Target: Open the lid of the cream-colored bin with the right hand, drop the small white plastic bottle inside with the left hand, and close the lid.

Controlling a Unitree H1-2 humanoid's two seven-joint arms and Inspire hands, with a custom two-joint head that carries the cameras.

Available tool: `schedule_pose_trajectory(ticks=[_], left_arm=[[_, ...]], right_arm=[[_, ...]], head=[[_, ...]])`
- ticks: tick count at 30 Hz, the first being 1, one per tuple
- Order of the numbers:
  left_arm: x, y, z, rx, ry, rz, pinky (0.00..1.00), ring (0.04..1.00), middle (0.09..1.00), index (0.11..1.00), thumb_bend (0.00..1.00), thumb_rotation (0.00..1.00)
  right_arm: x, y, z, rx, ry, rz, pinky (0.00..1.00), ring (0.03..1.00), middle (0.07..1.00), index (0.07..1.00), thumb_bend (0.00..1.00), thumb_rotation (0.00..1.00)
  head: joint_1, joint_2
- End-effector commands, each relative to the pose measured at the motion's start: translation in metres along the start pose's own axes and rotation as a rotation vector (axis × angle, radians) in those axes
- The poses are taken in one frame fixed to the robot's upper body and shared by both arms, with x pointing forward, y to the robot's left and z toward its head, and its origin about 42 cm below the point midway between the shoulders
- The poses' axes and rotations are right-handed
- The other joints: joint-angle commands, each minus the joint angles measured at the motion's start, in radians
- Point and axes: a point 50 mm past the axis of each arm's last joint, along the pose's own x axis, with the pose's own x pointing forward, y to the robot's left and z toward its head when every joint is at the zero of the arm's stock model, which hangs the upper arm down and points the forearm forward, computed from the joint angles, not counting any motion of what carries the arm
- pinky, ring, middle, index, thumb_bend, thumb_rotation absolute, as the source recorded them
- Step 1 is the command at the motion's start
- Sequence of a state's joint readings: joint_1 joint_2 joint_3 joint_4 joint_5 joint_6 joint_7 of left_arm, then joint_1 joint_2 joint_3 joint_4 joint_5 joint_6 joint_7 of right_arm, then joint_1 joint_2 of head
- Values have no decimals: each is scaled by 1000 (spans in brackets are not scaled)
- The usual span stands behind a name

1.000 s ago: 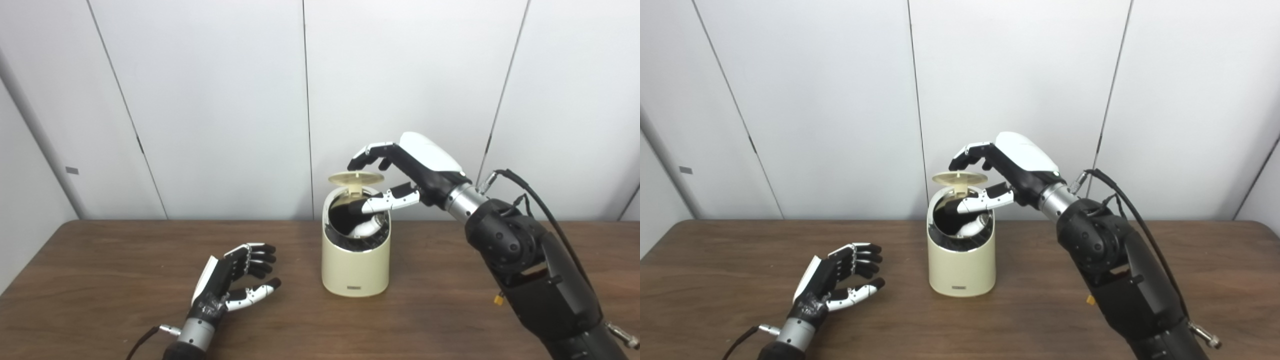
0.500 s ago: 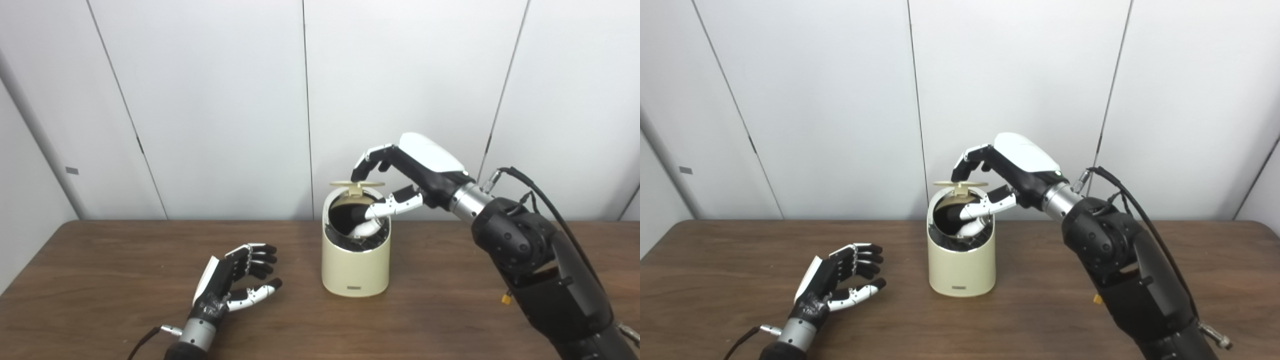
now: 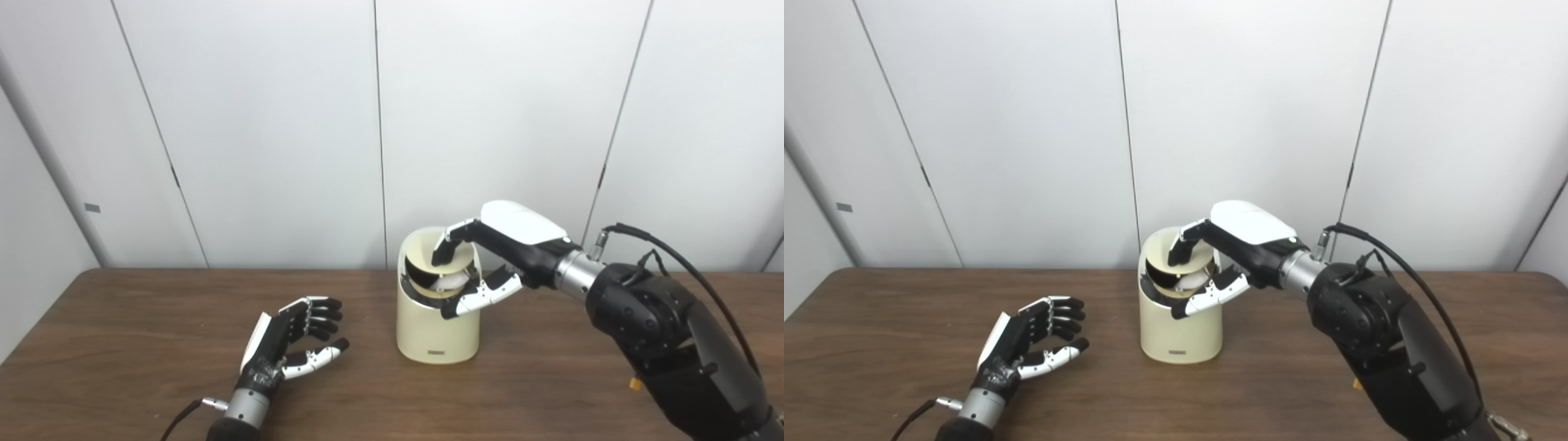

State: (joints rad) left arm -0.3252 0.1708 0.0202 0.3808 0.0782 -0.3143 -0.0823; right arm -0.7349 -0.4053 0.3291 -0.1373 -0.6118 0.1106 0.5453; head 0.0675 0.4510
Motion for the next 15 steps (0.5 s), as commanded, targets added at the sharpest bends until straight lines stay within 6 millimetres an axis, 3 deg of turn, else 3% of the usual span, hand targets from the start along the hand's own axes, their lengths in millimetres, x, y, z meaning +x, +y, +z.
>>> schedule_pose_trajectory(ticks=[1, 15], left_arm=[[-18, -15, -16, -46, 51, 5, 573, 602, 652, 677, 569, 0], [-18, -18, -13, -53, 55, 12, 570, 606, 658, 677, 569, 0]], right_arm=[[0, -19, 4, -55, -32, -36, 760, 808, 652, 634, 642, 482], [4, -8, 5, -110, -54, -8, 729, 789, 645, 633, 656, 435]], head=[[2, 2], [14, 11]])
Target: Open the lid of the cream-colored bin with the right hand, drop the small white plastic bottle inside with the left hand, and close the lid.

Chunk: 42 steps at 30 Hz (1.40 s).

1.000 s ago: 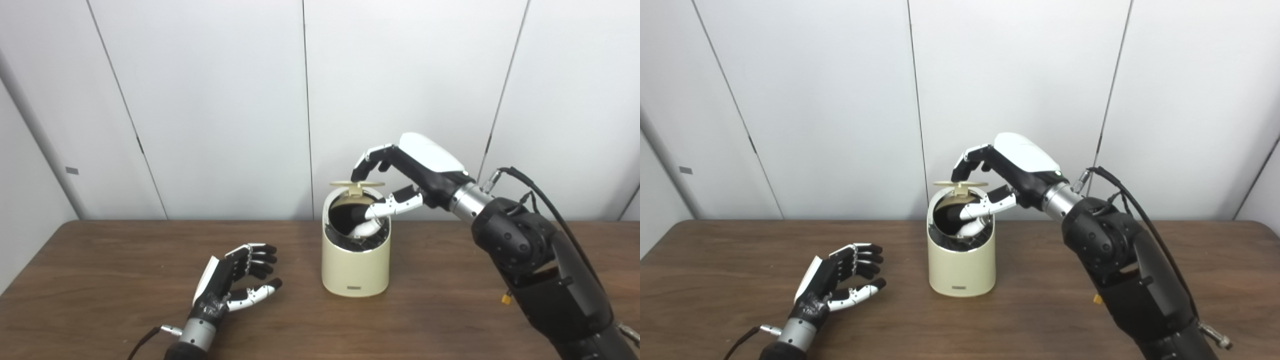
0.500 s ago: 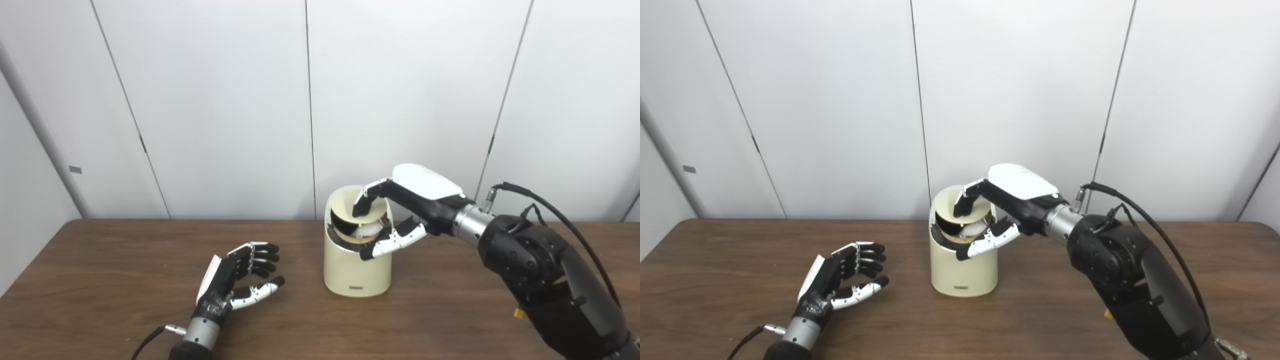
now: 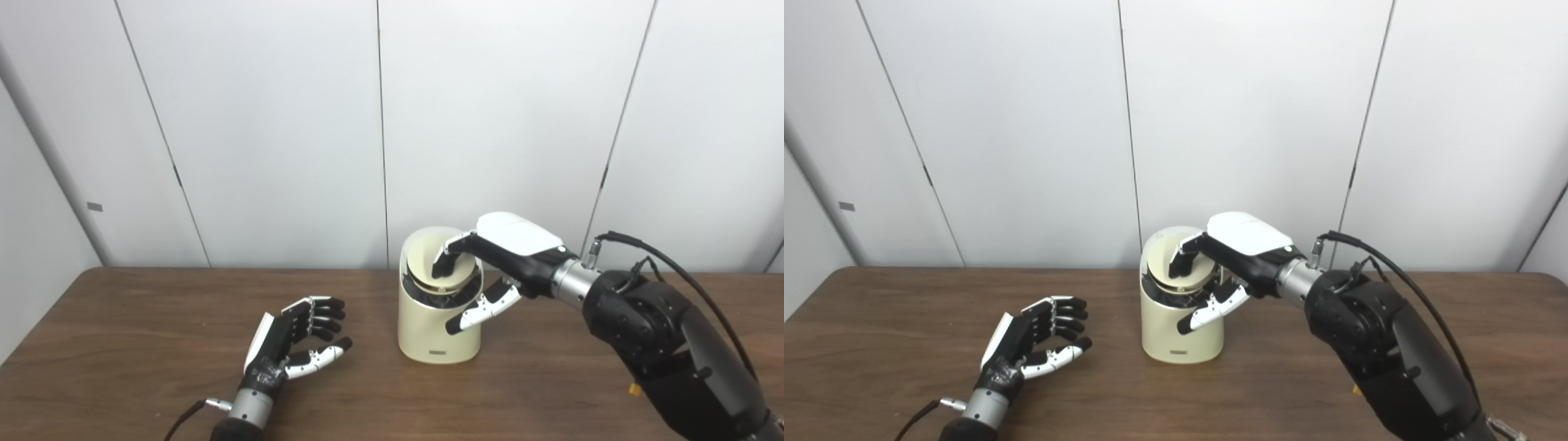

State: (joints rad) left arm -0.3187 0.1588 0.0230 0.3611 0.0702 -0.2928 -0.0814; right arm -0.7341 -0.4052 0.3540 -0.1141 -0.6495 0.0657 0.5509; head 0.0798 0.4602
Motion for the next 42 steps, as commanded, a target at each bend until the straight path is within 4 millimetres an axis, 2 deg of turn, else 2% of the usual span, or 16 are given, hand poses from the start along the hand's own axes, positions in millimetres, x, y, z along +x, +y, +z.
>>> schedule_pose_trajectory(ticks=[1, 5, 8, 29, 42], left_arm=[[-17, -13, -15, -33, 49, 5, 571, 605, 657, 677, 567, 0], [-17, -14, -14, -33, 54, 10, 577, 601, 652, 674, 572, 0], [-17, -14, -13, -32, 49, 9, 578, 598, 650, 669, 573, 0], [-20, -14, -9, -35, 41, 8, 557, 596, 651, 665, 578, 0], [-18, -13, -10, -36, 43, 3, 554, 598, 651, 662, 575, 0]], right_arm=[[0, -16, 4, -69, -41, -42, 729, 791, 645, 633, 656, 438], [0, -12, 5, -104, -44, -21, 732, 797, 651, 636, 663, 453], [0, -8, 5, -175, -41, 23, 741, 811, 679, 657, 668, 520], [4, 20, -1, -237, 58, 229, 760, 829, 733, 705, 694, 593], [5, 25, -7, -220, 95, 283, 760, 845, 759, 724, 675, 572]], head=[[2, 1], [3, 6], [4, 11], [5, 34], [5, 33]])
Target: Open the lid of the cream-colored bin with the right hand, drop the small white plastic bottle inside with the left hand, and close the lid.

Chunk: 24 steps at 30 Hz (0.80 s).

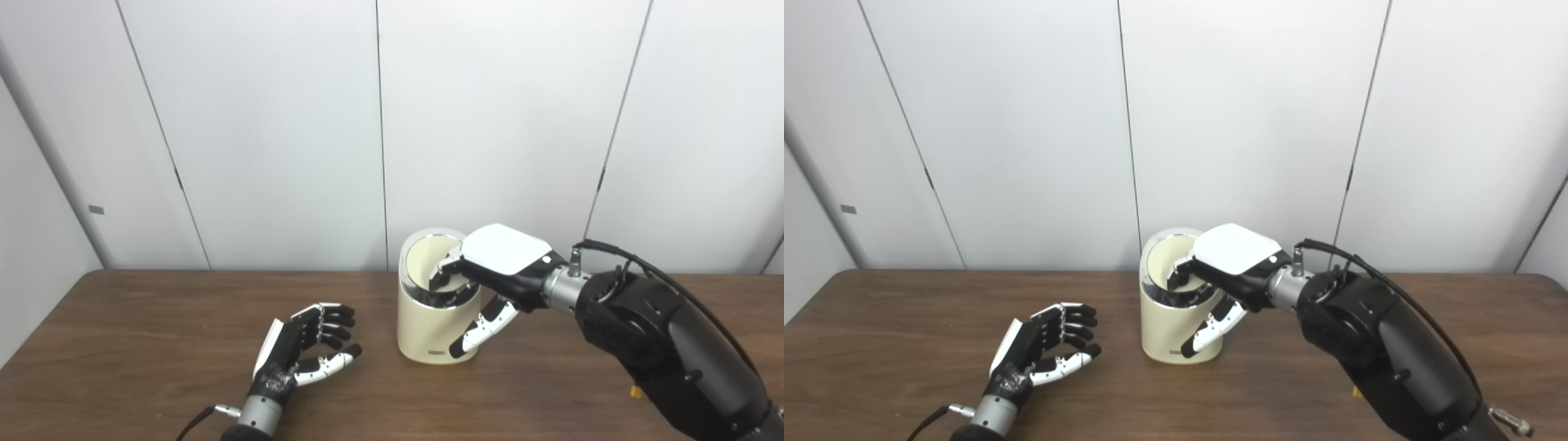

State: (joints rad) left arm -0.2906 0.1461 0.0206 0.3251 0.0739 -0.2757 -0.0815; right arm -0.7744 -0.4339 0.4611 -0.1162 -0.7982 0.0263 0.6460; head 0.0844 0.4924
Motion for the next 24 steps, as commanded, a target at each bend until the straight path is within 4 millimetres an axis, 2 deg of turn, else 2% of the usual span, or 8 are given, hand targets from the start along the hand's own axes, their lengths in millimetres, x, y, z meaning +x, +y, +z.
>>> schedule_pose_trajectory(ticks=[1, 11, 14, 19, 24], left_arm=[[-10, -7, -11, -26, 34, 3, 556, 599, 651, 663, 574, 0], [-10, -8, -11, -30, 37, 0, 566, 601, 652, 672, 579, 0], [-10, -8, -12, -21, 36, 1, 563, 596, 647, 666, 580, 0], [-10, -8, -12, -28, 34, -1, 559, 594, 648, 668, 576, 0], [-10, -8, -11, -21, 36, -4, 559, 594, 651, 669, 571, 0]], right_arm=[[-1, 21, -15, 16, 83, 143, 757, 843, 758, 723, 676, 564], [-13, -10, -15, 126, 86, 27, 754, 849, 773, 737, 652, 579], [-18, -18, -17, 162, 76, -43, 728, 826, 757, 726, 642, 542], [-27, -23, -21, 236, 51, -153, 651, 767, 727, 702, 619, 481], [-36, -20, -24, 304, 52, -247, 631, 753, 728, 700, 602, 472]], head=[[1, 0], [0, -2], [0, -4], [0, -3], [-4, -2]])
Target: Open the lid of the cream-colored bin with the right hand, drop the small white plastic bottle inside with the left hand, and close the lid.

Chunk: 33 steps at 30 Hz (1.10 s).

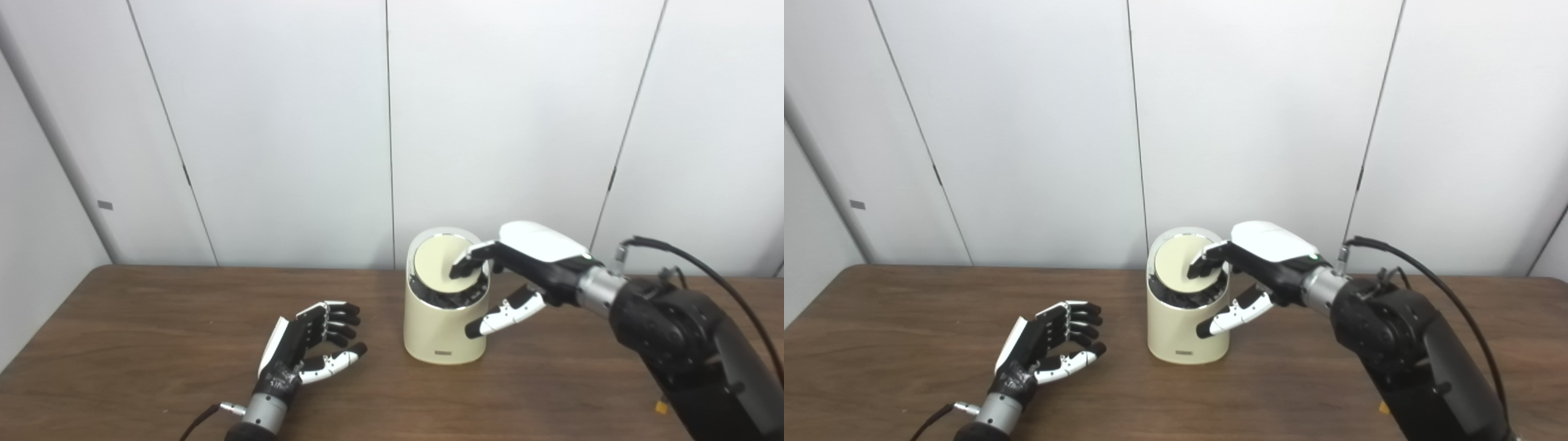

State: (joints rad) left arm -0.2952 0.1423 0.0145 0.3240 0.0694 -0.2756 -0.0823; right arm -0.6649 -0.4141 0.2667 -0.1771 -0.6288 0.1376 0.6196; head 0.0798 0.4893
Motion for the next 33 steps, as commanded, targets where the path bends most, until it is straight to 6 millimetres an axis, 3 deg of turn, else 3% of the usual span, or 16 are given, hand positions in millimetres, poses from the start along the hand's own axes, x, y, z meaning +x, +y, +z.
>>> schedule_pose_trajectory(ticks=[1, 4, 8, 10, 15, 20, 25, 33], left_arm=[[-12, -5, -13, -12, 43, 2, 561, 593, 650, 669, 572, 0], [-12, -5, -13, -14, 40, 2, 556, 592, 648, 669, 575, 0], [-11, -4, -12, -13, 39, 0, 570, 595, 650, 669, 577, 0], [-11, -3, -13, -11, 39, -1, 567, 596, 651, 670, 581, 0], [-12, -2, -13, -10, 15, -3, 543, 589, 649, 663, 579, 0], [-12, 1, -13, -6, -2, -7, 535, 588, 649, 663, 581, 0], [-14, 5, -15, -24, 4, -10, 550, 591, 652, 665, 582, 0], [-16, 13, -15, -21, -3, -21, 559, 589, 651, 665, 574, 0]], right_arm=[[-1, -22, 6, 9, -62, -138, 619, 740, 717, 689, 597, 434], [-8, -14, -4, 84, -81, -208, 612, 723, 704, 677, 587, 378], [-23, 1, -15, 180, -33, -315, 599, 713, 724, 701, 611, 404], [-30, 10, -20, 245, -18, -370, 605, 712, 727, 700, 616, 352], [-45, 44, -33, 427, 34, -435, 596, 715, 724, 705, 584, 263], [-53, 70, -42, 500, 71, -501, 602, 706, 723, 724, 577, 228], [-57, 87, -49, 567, 103, -523, 588, 703, 733, 742, 583, 300], [-60, 108, -51, 624, 143, -524, 625, 741, 758, 753, 597, 334]], head=[[1, 1], [1, 0], [-4, 0], [-7, -3], [-16, -8], [-37, -13], [-51, -17], [-81, -19]])
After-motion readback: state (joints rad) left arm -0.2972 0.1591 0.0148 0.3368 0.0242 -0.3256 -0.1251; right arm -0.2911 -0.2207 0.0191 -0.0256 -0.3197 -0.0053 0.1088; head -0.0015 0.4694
